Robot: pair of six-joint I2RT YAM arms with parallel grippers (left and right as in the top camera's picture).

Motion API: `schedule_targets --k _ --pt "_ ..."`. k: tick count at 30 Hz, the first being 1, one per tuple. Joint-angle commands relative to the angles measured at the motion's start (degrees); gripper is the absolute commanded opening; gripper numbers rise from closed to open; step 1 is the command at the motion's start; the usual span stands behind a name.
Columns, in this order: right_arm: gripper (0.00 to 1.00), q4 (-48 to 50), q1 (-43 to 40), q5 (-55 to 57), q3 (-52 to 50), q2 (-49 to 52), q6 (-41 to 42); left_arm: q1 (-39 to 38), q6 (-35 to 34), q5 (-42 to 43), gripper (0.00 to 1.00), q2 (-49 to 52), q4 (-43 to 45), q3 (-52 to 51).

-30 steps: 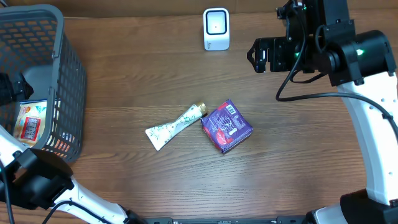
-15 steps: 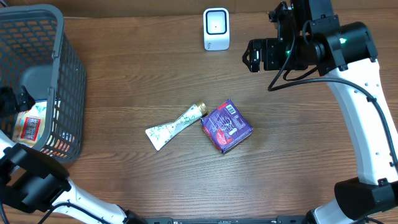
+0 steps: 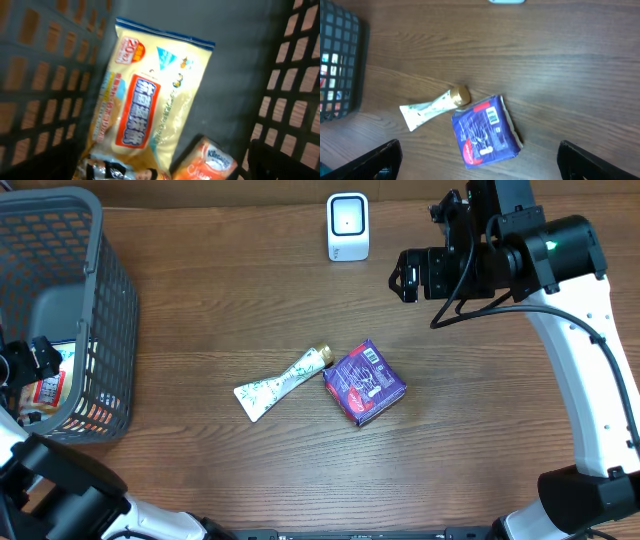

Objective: Scan the item barcode

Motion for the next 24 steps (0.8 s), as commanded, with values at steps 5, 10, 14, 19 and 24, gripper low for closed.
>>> schedule_targets --k 5,10,14,19,24 --pt "1.00 -0.79 0.17 -0.66 0.90 -0.55 0.26 -0.11 3.39 -2.10 1.00 -0.55 6.47 -5.18" --pt "1.00 -0.48 0.17 -0.66 0.90 -0.55 0.26 -0.22 5.68 -2.03 1.00 -0.24 9.84 -6.08" --pt "1.00 -0.37 0.17 -0.66 0.90 -0.55 0.26 -0.04 5.60 -3.89 1.00 1.31 11.41 -6.08" --pt "1.00 0.15 0.17 -0.68 0.90 -0.55 0.28 -0.07 5.40 -4.22 1.00 6.16 11.89 -6.08" --pt "1.00 1.03 0.17 -0.70 0.90 -0.55 0.31 -0.15 5.40 -4.24 1.00 10.93 11.89 -6.08"
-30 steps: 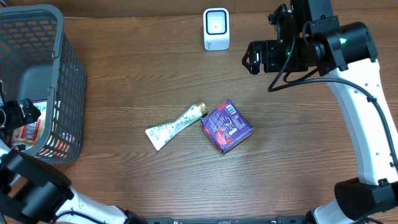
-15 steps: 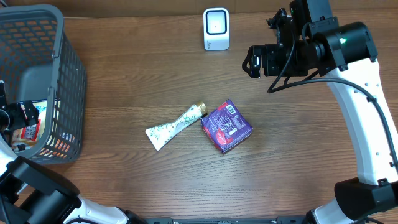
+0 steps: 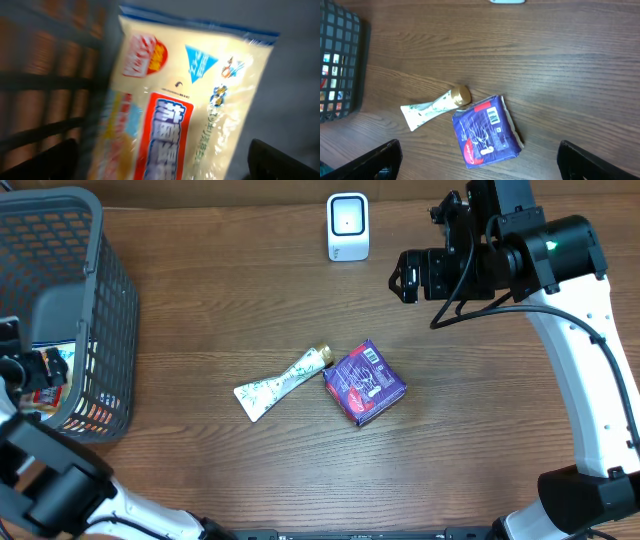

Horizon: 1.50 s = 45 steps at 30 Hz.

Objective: Scan the item barcode

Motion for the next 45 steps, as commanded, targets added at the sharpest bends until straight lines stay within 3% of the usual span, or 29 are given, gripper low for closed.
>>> schedule_targets --k 1,3,5,6,9,11,15,20,23,31,35,36,37,40,41,42,45 --pt "1.00 0.79 0.17 -0.52 0.90 -0.55 0.15 -0.15 0.85 -0.52 1.00 3.10 -0.09 -0.63" --pt "1.00 1.20 0.17 -0.52 0.90 -0.55 0.15 -0.15 0.87 -0.55 0.99 3.85 0.20 -0.63" --pt "1.00 1.70 0.17 -0.52 0.90 -0.50 0.17 -0.15 0.87 -0.52 0.86 3.98 0.35 -0.63" --pt "1.00 1.95 0.17 -0.52 0.90 -0.50 0.20 -0.15 0.90 -0.59 0.76 3.98 0.46 -0.63" --pt "1.00 2.32 0.17 -0.55 0.90 -0.50 0.20 -0.17 0.83 -1.38 0.27 3.98 0.39 -0.63" --pt "1.00 2.32 0.17 -0.52 0.90 -0.50 0.63 -0.17 0.83 -1.38 0.06 3.98 -0.09 -0.63" --pt "1.00 2.21 0.17 -0.55 0.90 -0.50 1.05 -0.15 -1.46 -1.77 0.04 3.91 -0.57 -0.59" --pt "1.00 1.29 0.17 -0.52 0.90 -0.50 1.05 -0.44 -12.72 0.33 0.04 2.91 -1.57 3.41" --pt "1.00 0.81 0.17 -0.52 0.90 -0.50 1.05 -0.74 -16.85 0.61 0.04 2.23 -6.01 9.73" --pt "1.00 -0.85 0.17 -0.52 0.90 -0.50 1.05 -1.25 -19.82 8.85 0.04 1.11 -22.34 32.87" --pt "1.00 -2.58 0.17 -0.52 0.90 -0.50 1.03 -1.40 -21.09 12.61 0.04 1.09 -26.40 41.57" --pt "1.00 -3.15 0.17 -0.52 0.90 -0.50 1.03 -1.53 -21.09 11.85 0.05 1.09 -26.84 41.97" --pt "1.00 -3.72 0.17 -0.50 0.90 -0.50 1.01 -1.64 -21.03 10.93 0.13 1.09 -27.36 41.92" --pt "1.00 -4.50 0.17 -0.50 0.90 -0.50 1.01 -2.27 -15.06 10.27 0.80 2.12 -29.14 40.57" --pt "1.00 -4.66 0.17 -0.50 0.90 -0.50 1.01 -2.51 -12.37 10.29 0.94 2.56 -29.46 39.74" --pt "1.00 -4.79 0.17 -0.50 0.90 -0.50 1.01 -2.84 -9.11 10.29 1.00 2.99 -29.68 38.38" --pt "1.00 -4.70 0.17 0.04 0.90 -0.50 0.76 -3.87 -0.07 10.51 1.00 4.15 -27.28 31.02"
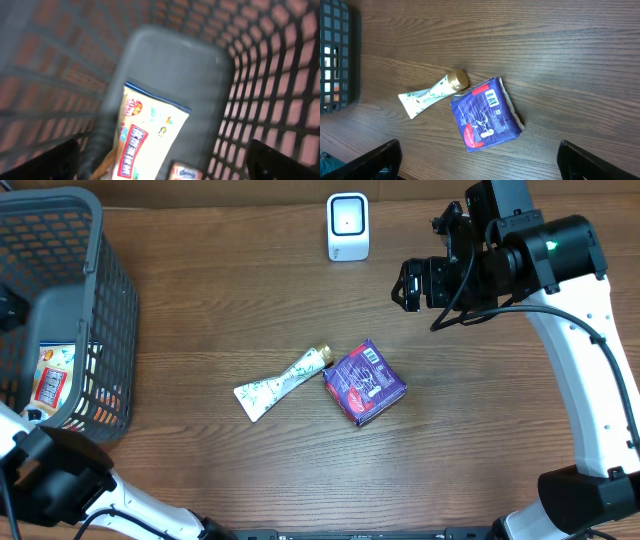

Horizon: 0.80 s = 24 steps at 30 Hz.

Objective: Scan the item barcode

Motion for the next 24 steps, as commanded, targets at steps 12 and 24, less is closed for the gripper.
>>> schedule_targets --k 12,24 --pt "1.00 2.60 0.17 0.61 0.90 -0.48 -0.31 0.26 12.61 -10.97 0.87 3.10 9.42 -24.44" --pt "1.00 3.19 0.17 0.61 0.90 -0.37 -0.31 0.37 12.57 -21.24 0.88 3.10 10.84 -28.41"
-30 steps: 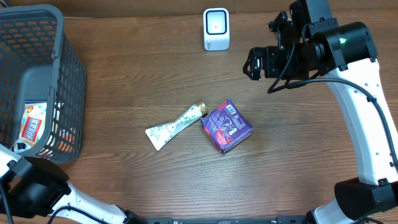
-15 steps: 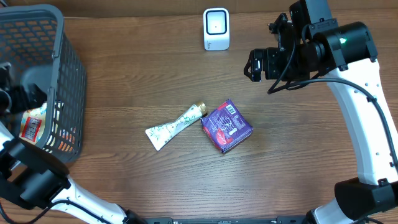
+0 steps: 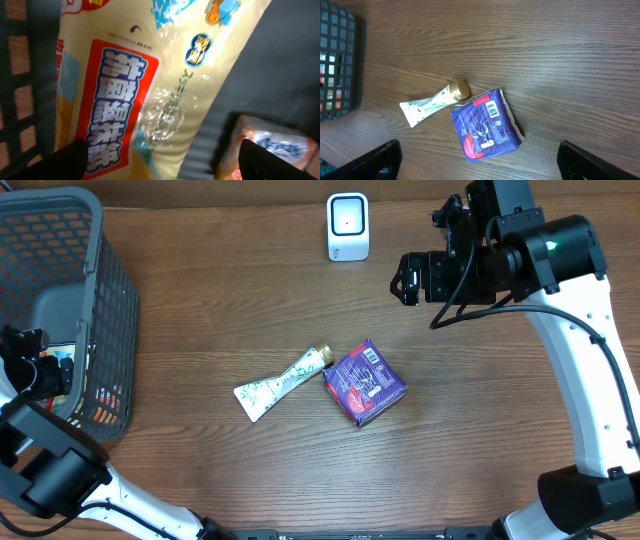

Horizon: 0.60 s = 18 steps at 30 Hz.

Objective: Scan the item barcode

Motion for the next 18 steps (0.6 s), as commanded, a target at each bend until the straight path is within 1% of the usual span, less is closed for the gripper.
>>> schedule_targets --k 1,8,12,18 --pt "1.00 0.24 0.17 0.35 0.90 -0.33 -0.28 0.22 1.44 -4.04 0.88 -0.20 0.61 -0.61" --pt "1.00 0.17 0.17 0.33 0.90 0.79 -0.24 0.15 1.03 -4.04 0.88 -0.24 1.46 0.42" --pt "1.00 0.17 0.17 0.31 0.90 1.60 -0.24 0.28 -0.22 -4.07 0.86 -0.24 1.55 1.62" --pt "1.00 0.17 0.17 0.33 0.90 2.38 -0.24 0.31 -1.38 -4.07 0.87 -0.26 0.87 4.44"
